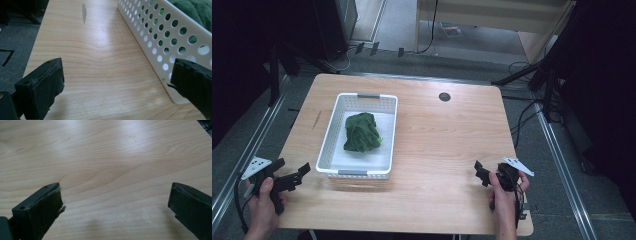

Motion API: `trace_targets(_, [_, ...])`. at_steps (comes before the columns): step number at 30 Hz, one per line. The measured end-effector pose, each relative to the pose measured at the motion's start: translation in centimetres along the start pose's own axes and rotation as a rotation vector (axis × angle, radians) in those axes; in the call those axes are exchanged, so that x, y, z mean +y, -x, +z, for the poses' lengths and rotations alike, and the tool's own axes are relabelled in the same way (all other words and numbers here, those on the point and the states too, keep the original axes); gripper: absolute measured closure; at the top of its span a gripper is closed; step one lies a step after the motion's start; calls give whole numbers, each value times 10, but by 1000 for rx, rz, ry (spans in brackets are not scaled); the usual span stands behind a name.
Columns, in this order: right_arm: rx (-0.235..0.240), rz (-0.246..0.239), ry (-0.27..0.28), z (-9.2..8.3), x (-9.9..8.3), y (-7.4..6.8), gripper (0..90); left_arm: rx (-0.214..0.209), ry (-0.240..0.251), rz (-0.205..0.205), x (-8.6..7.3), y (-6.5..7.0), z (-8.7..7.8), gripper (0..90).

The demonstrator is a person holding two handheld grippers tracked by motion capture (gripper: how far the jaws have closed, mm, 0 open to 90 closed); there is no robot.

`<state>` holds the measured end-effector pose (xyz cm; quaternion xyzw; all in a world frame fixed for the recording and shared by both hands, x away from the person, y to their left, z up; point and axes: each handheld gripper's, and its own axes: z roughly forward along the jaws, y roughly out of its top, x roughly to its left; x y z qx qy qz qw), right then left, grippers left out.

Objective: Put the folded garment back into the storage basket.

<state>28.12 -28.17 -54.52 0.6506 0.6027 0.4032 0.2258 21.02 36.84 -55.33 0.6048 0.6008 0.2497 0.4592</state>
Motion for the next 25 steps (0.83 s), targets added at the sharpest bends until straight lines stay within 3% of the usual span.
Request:
trace_targets(9, [-26, 19, 0, -16, -10, 27, 0, 2, -2, 2, 0, 0, 0, 0])
trace_targets(15, [-12, 45, 56, -31, -14, 43, 0, 2, -2, 2, 0, 0, 0, 0])
trace_targets(20, [-30, 76, 70, -33, -16, 44, 0, 0, -4, 0, 0, 0, 1, 0])
trace_targets(25, [-44, 39, 51, -32, -16, 39, 0, -1, -3, -2, 0, 0, 1, 0])
